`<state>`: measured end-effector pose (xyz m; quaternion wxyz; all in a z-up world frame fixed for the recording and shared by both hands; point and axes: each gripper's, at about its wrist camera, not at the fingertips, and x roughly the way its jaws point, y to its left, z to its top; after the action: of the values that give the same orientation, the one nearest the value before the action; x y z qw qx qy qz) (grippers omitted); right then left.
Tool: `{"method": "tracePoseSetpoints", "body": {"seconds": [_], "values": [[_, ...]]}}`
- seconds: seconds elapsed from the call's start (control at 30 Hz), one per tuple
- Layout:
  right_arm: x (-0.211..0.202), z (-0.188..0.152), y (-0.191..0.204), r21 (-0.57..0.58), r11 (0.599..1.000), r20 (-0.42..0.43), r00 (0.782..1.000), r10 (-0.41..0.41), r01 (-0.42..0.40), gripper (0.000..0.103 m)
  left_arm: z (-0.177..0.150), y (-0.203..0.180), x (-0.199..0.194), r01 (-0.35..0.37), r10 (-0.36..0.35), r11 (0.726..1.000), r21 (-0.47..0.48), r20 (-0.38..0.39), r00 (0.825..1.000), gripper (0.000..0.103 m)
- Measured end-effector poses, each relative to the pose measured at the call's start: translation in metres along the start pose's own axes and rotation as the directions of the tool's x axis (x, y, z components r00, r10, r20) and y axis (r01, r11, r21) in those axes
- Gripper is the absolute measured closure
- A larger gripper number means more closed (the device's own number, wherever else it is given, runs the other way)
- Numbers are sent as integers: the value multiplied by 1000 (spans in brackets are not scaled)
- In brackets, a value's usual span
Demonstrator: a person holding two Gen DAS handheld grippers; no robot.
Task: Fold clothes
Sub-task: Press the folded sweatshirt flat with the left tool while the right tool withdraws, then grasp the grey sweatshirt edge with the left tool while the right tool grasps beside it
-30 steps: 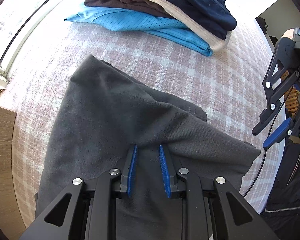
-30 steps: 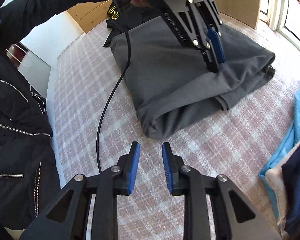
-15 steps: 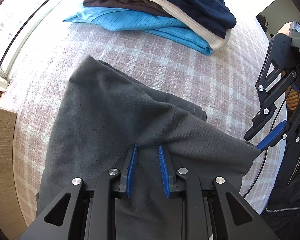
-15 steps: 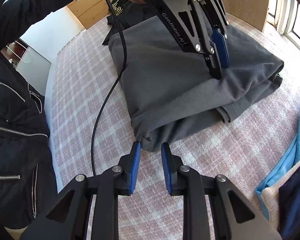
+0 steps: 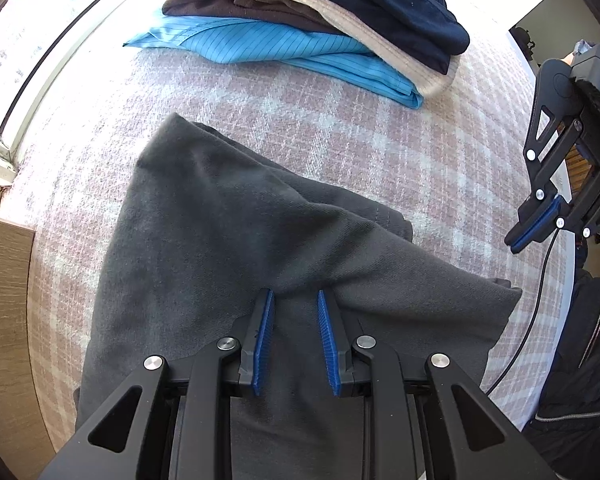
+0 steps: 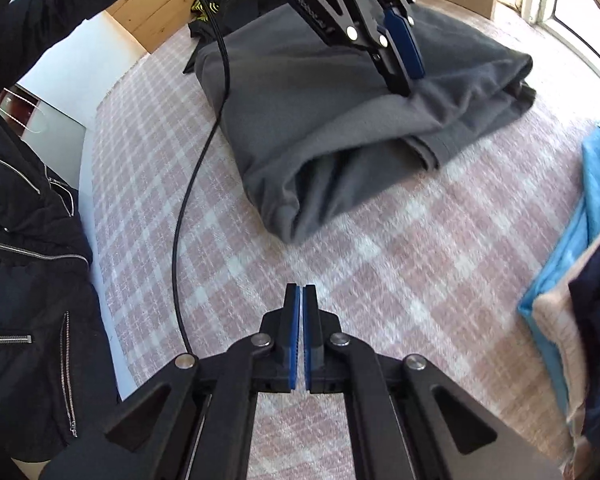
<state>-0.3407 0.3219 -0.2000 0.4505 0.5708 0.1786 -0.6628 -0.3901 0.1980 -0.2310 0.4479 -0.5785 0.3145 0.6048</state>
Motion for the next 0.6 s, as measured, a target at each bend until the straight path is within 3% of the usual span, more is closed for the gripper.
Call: {"method": "tracePoseSetpoints", "body": {"seconds": [0.07,0.17,0.23,0.27,0.33,0.43,0.53,0.6], "values": [[-12,1,0,45,998,57,997,-48,45,100,-4,-2,-3,-3,3,1000,-21,6,1000,81],[-30,19,1,128,991,191,982,5,-30,82,-20,-11,-20,-54,56,997,-48,42,998,81],[-37,33,7,142,989,272,962,-4,-36,80,-44,-21,-43,-35,43,996,-76,103,994,81],[-36,39,9,150,988,291,957,-8,-38,80,-51,-6,-51,-18,31,995,-98,133,991,78],[-16,48,7,168,985,265,964,-8,-38,80,1,2,-53,-25,44,992,-124,152,987,76],[22,37,-11,260,963,105,990,-99,68,80,-36,20,-45,26,0,985,-172,148,989,76],[18,23,-17,316,944,82,988,-130,97,80,-77,28,-19,20,-3,968,-252,69,998,76],[1,30,-8,319,943,141,979,-146,95,80,-88,35,-22,51,-17,954,-296,114,993,76]]}}
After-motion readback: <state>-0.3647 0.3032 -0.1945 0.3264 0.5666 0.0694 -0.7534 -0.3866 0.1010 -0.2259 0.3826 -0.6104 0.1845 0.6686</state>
